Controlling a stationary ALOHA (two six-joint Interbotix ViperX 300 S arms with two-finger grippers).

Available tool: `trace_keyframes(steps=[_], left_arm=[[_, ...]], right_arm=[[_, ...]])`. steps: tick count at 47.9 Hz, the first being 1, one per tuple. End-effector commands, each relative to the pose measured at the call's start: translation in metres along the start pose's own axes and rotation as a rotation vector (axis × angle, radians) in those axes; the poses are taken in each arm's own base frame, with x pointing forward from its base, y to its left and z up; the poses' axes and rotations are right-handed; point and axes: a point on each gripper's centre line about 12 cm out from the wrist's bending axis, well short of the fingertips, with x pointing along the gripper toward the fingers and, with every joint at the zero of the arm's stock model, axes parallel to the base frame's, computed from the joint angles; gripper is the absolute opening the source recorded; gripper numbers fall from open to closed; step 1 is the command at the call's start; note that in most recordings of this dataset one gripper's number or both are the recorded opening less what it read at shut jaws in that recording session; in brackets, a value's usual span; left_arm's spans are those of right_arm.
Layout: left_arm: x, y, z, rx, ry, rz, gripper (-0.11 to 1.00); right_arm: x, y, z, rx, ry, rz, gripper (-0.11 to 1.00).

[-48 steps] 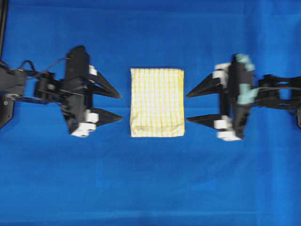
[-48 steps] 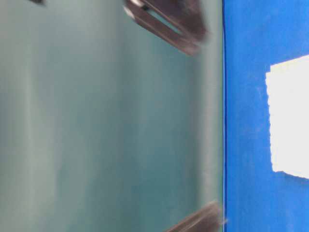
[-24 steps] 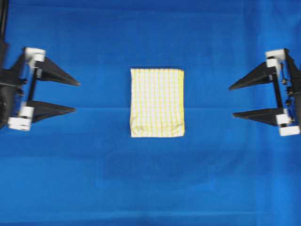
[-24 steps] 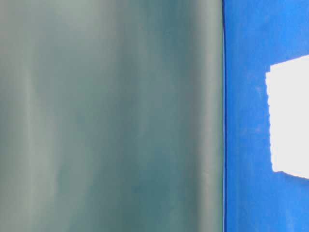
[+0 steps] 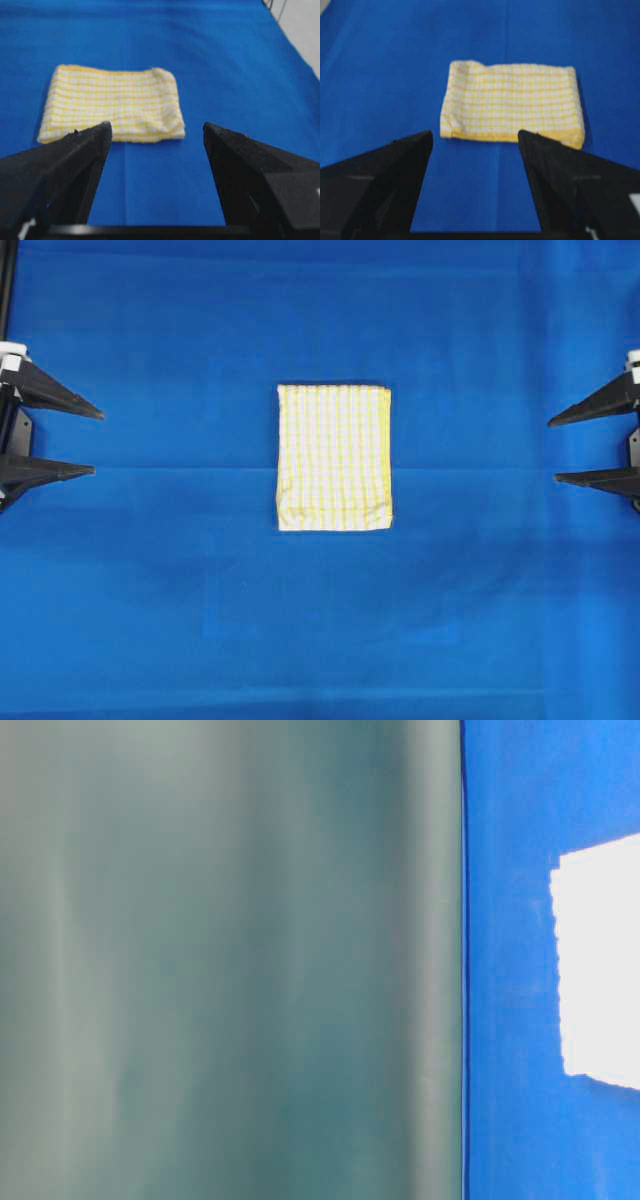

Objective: Fold the yellow towel.

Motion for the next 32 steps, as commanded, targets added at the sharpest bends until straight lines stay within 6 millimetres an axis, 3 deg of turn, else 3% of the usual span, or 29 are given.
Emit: trace_keyframes(steps=[1, 16, 32], left_arm=[[0.001, 0.001, -0.002, 0.002, 0.009, 0.005, 0.67], [0.002, 0.001, -0.007, 0.0, 0.004, 0.007, 0.67], [0.003, 0.002, -0.01, 0.0, -0.006, 0.008, 0.67]], right_arm=[[-0.002, -0.002, 0.0, 0.009, -0.023, -0.01, 0.71], [0.009, -0.01, -0.023, 0.038, 0.022, -0.056, 0.7], [0.01, -0.01, -0.024, 0.04, 0.025, -0.059, 0.69]])
